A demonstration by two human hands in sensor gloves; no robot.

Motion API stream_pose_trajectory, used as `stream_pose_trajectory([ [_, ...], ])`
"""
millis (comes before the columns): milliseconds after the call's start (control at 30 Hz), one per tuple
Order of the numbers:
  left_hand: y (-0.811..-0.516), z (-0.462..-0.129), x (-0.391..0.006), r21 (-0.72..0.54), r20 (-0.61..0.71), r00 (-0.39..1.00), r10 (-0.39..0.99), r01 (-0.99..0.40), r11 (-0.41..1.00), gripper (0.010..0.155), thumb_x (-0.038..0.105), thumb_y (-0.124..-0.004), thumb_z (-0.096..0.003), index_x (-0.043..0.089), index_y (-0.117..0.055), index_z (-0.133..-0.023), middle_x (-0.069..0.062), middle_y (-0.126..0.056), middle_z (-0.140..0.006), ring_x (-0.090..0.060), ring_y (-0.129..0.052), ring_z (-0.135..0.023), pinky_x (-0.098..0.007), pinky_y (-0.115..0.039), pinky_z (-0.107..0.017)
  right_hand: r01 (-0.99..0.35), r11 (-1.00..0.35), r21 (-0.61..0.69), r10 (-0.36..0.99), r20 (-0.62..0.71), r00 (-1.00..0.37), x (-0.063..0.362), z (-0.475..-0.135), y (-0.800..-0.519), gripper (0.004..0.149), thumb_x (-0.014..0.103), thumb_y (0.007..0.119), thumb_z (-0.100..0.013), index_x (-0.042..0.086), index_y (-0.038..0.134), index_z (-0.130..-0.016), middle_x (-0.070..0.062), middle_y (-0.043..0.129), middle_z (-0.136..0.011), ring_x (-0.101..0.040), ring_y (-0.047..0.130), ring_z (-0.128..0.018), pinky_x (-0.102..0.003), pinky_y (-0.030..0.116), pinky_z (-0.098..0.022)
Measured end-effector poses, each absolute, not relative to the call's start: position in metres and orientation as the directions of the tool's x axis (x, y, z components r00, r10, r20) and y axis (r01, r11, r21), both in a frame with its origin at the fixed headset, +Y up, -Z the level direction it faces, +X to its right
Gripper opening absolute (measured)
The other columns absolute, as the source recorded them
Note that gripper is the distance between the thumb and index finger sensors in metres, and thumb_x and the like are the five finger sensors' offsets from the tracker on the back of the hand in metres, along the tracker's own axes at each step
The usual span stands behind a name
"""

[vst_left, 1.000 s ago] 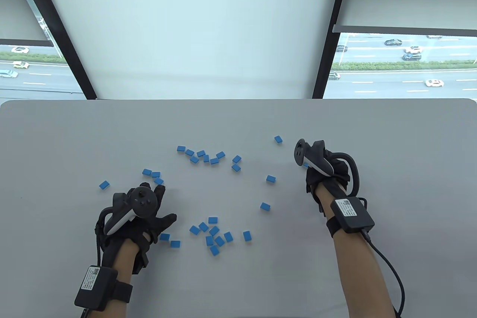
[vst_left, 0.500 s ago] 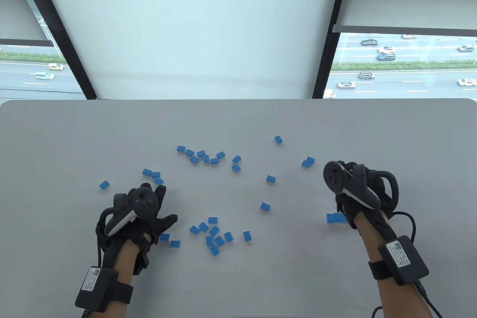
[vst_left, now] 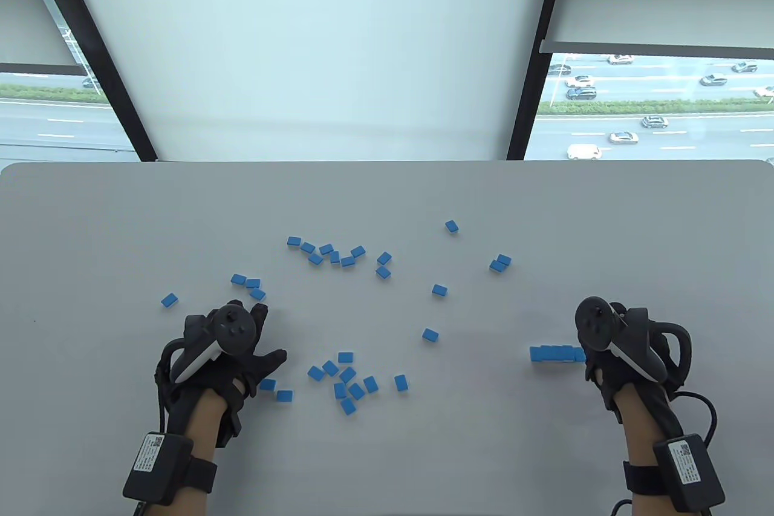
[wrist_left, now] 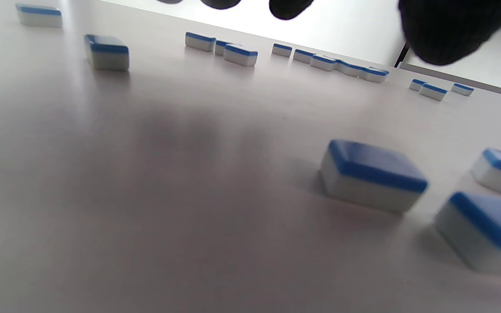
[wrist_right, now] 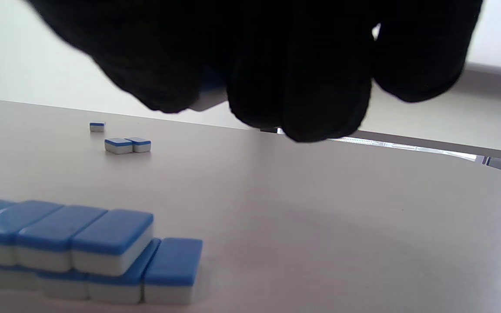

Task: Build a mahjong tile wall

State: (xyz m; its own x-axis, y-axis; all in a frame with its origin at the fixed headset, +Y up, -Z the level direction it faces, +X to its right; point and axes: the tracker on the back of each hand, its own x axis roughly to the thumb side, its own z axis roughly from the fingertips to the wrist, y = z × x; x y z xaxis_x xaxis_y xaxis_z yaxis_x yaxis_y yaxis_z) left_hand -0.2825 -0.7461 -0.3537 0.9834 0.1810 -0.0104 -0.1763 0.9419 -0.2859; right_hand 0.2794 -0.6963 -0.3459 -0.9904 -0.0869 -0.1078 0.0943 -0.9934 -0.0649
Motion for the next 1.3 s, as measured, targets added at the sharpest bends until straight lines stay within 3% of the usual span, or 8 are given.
stream_pose_trajectory([
  [200,-0.747,-0.354,-0.281,-0.293,-0.007,0.984,0.179,-0.173,0.940,0.089,0.072,-0.068,-0.0383,0.035,-0.035,-0.112,-0.008,-0.028,-0.120,-0.048,-0.030,-0.108,-0.076,-0.030,-0.068,0.093,-0.983,0.156,-0.104,-0.067,-0.992,0.276,-0.349,-0.719,0.057,0.037,0.090,-0.036,0.017,0.075,-0.088,-0.006,0.091,-0.074,-0.028,0.100,-0.049,-0.051,0.083,-0.046],
  [533,-0.748,-0.354,-0.280,-0.293,0.001,0.982,0.189,-0.181,0.939,0.089,0.072,-0.068,-0.0384,0.035,-0.035,-0.112,-0.008,-0.027,-0.120,-0.048,-0.030,-0.108,-0.076,-0.030,-0.068,0.140,-0.965,0.221,-0.157,-0.059,-0.986,0.272,-0.353,-0.731,0.057,0.034,0.091,-0.036,0.022,0.074,-0.089,-0.005,0.086,-0.079,-0.030,0.098,-0.056,-0.052,0.080,-0.049],
  [1033,-0.748,-0.354,-0.280,-0.287,-0.003,0.983,0.184,-0.177,0.941,0.089,0.072,-0.068,-0.0383,0.035,-0.035,-0.112,-0.008,-0.027,-0.120,-0.047,-0.030,-0.108,-0.076,-0.030,-0.068,0.120,-0.970,0.213,-0.135,-0.058,-0.989,0.271,-0.351,-0.729,0.060,0.033,0.089,-0.037,0.027,0.067,-0.093,-0.005,0.083,-0.083,-0.030,0.096,-0.058,-0.052,0.079,-0.051],
  [1300,-0.746,-0.354,-0.281,-0.281,-0.003,0.984,0.180,-0.174,0.944,0.089,0.072,-0.068,-0.0384,0.035,-0.035,-0.112,-0.009,-0.027,-0.120,-0.048,-0.030,-0.108,-0.076,-0.030,-0.068,0.024,-0.999,0.033,-0.025,-0.041,-0.999,0.259,-0.348,-0.692,0.063,0.036,0.089,-0.037,0.024,0.065,-0.095,-0.006,0.081,-0.085,-0.029,0.095,-0.059,-0.052,0.078,-0.052],
])
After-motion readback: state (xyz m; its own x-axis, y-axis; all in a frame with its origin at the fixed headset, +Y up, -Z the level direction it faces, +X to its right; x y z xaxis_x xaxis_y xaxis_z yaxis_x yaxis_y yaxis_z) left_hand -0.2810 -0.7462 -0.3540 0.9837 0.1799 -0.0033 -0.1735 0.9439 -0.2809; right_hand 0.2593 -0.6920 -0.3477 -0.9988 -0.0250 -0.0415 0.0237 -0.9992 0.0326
